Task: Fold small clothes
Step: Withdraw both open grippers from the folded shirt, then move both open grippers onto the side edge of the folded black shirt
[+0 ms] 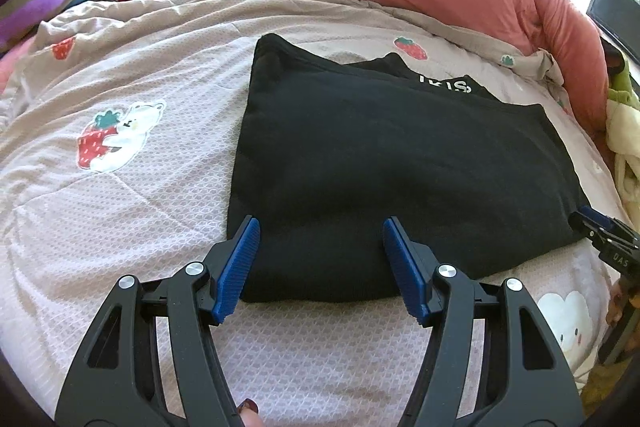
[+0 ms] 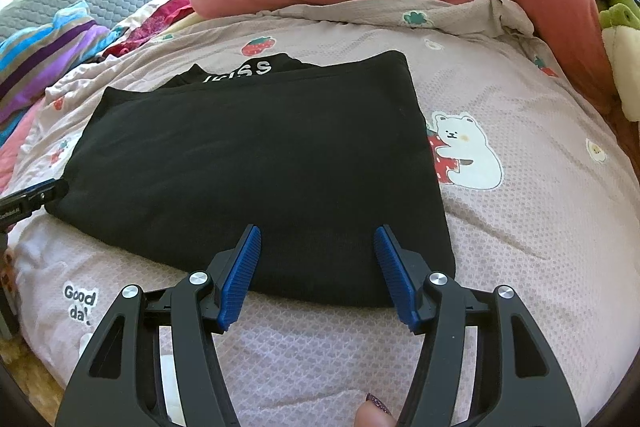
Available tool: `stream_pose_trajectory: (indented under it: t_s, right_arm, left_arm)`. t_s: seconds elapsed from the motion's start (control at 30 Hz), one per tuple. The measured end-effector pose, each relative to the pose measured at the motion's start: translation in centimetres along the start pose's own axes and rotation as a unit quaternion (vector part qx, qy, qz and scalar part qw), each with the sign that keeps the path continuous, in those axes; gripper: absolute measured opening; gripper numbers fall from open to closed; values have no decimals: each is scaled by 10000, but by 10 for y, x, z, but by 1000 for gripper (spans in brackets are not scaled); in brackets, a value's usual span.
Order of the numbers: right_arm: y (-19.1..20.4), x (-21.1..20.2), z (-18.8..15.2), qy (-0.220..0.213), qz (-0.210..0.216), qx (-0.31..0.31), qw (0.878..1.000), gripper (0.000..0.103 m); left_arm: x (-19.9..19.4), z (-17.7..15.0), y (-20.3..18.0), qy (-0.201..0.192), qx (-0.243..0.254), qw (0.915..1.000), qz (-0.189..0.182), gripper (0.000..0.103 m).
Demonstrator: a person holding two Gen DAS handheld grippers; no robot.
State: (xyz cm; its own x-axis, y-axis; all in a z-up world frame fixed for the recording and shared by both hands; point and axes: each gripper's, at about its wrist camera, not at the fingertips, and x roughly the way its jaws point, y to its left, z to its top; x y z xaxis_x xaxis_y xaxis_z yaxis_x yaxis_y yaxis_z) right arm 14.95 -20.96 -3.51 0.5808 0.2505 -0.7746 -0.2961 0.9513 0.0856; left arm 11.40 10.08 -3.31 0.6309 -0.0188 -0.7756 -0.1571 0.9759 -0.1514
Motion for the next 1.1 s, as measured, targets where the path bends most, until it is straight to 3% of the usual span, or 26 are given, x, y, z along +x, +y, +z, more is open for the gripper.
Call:
stream_pose_trajectory:
  t_s: [0.67,0.73,0.87,1.1]
  right_arm:
    - [7,-17,-12,23,141,75,9999,74]
    - [9,-19,-12,9,174,59,9998,78]
    - [18,-25,-10,-51,244,0,9997,82]
    - [41,-34,-3,-228,464,-219,9984,88]
  left_arm:
    - [-25,-11,1,-186,38,9997,149,64]
    - [-28,-11,3,-223,27,9996,191,70]
    - [-34,-10,6,-297,-7,9993,232,73]
    - [-42,-8,15,-403,-74,9986,344,87]
